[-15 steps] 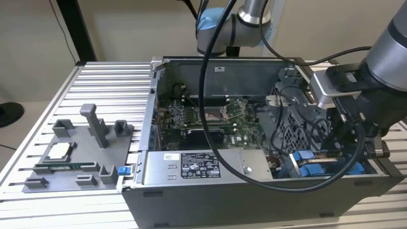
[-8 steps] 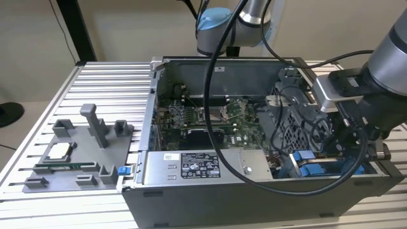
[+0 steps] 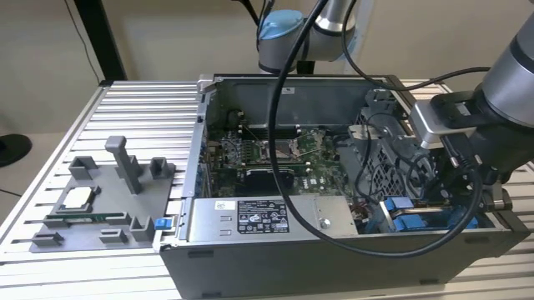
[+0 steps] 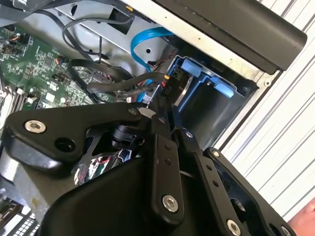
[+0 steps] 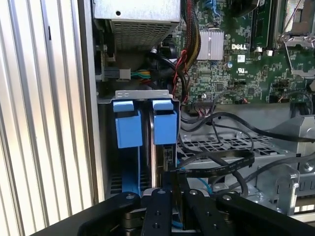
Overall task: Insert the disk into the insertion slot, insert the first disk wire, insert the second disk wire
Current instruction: 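Insert the second disk wire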
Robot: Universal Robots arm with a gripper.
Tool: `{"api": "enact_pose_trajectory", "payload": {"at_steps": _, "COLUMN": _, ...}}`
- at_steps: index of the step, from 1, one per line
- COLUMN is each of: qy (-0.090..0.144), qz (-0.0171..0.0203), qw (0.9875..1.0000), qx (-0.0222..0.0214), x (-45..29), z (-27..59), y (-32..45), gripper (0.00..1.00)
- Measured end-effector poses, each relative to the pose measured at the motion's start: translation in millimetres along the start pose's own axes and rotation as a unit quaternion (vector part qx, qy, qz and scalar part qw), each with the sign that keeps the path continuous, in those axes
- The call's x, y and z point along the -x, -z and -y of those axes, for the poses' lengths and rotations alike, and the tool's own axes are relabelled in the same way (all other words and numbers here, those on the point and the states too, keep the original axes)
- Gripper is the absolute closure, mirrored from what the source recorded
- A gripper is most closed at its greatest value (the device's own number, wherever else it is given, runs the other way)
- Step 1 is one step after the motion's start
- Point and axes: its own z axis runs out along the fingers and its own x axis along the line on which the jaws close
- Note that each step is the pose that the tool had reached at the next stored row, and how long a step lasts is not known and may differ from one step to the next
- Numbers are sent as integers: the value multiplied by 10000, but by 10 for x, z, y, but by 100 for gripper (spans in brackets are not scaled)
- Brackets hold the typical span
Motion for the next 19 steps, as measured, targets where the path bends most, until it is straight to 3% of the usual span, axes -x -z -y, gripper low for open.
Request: {"api": "enact_pose_trajectory", "payload": {"at_steps": 19, "qy": -1, "qz": 7, "qw": 10000, "qx": 0, "x": -8, "z": 9, "y": -47, "gripper": 100}}
